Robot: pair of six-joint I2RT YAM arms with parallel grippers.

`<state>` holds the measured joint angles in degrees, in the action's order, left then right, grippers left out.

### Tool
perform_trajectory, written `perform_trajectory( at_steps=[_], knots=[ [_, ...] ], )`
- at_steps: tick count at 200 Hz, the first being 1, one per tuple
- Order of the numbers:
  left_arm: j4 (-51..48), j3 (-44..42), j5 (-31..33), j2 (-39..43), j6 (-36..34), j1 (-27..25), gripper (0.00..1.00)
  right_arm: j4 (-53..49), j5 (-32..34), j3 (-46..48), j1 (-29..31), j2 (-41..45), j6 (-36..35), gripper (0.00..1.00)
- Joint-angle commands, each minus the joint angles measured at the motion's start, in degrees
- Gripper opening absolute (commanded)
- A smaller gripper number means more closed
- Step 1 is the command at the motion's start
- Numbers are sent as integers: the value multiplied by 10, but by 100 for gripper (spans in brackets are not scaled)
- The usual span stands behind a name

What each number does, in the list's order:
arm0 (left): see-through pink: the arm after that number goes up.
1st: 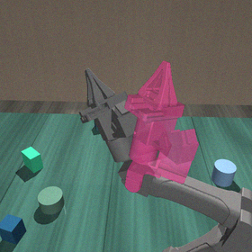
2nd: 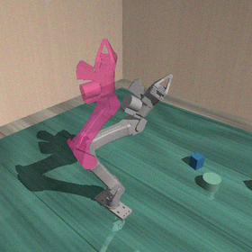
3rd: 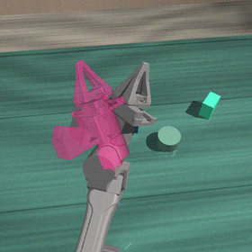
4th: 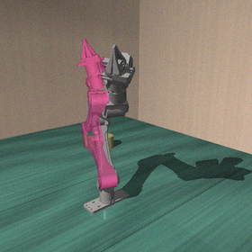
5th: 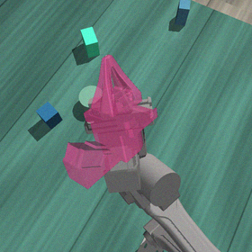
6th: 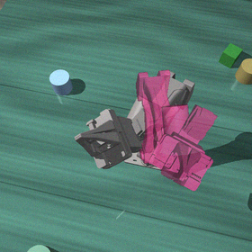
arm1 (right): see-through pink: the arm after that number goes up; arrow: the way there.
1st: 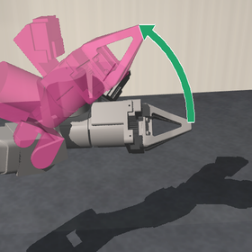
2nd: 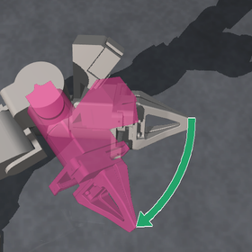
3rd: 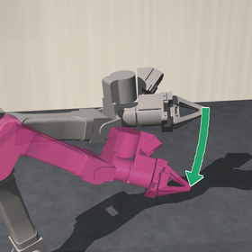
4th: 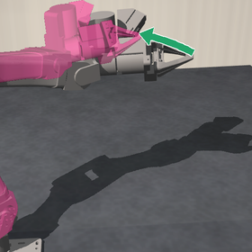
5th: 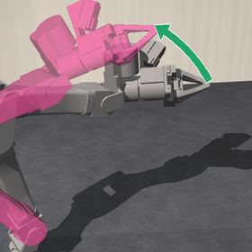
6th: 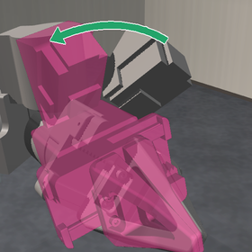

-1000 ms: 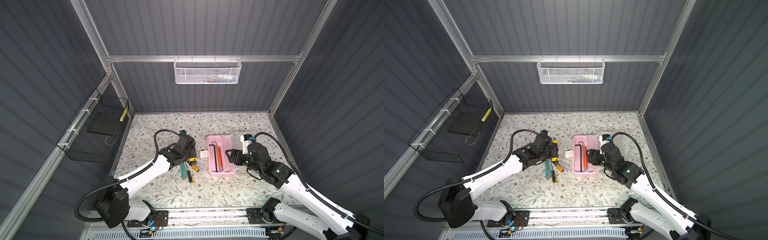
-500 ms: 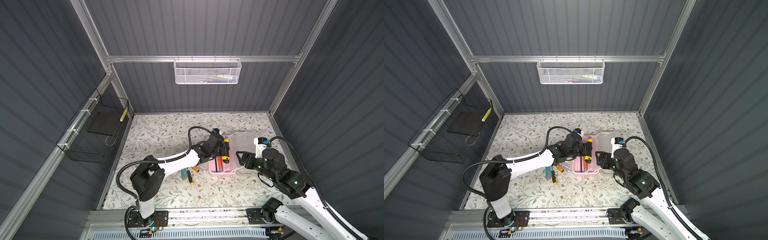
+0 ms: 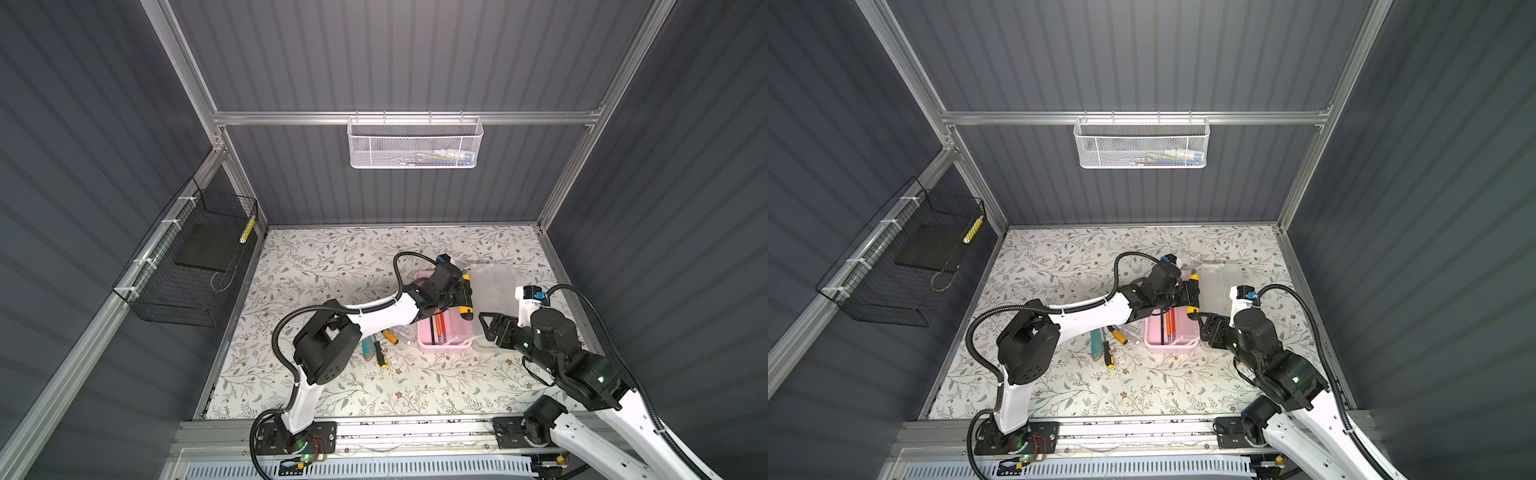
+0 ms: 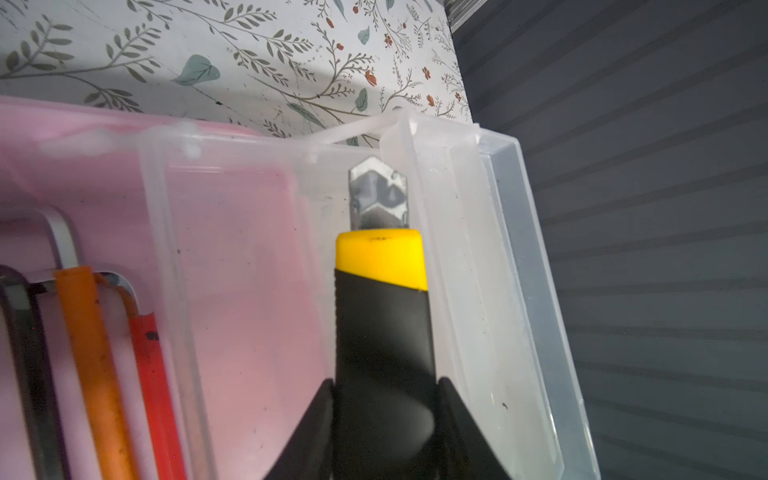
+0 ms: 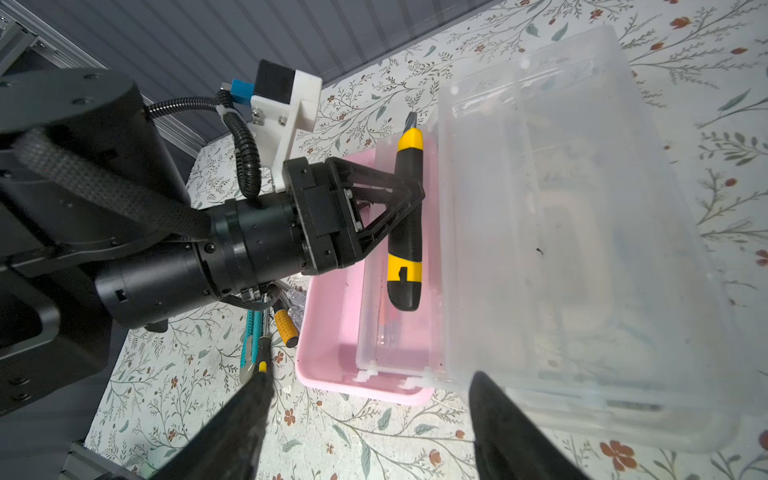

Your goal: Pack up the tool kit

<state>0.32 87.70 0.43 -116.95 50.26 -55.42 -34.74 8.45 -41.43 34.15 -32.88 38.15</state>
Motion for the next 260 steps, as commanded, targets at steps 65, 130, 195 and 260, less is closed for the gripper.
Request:
perform_trajectory(
  at_steps=[65,130,195,260],
  knots=[
    [-12,42,-10,-41,27,-6,35,-7,13,19,-1,17,2,77],
    [-6,53,-17,-43,21,-6,44,-5,15,18,-1,3,-3,78],
    [-20,24,50,22,-44,-6,58,11,-9,-2,-1,-25,-27,77],
    [-104,-24,127,130,-141,-5,66,56,-40,-45,0,-113,-71,76]
  ],
)
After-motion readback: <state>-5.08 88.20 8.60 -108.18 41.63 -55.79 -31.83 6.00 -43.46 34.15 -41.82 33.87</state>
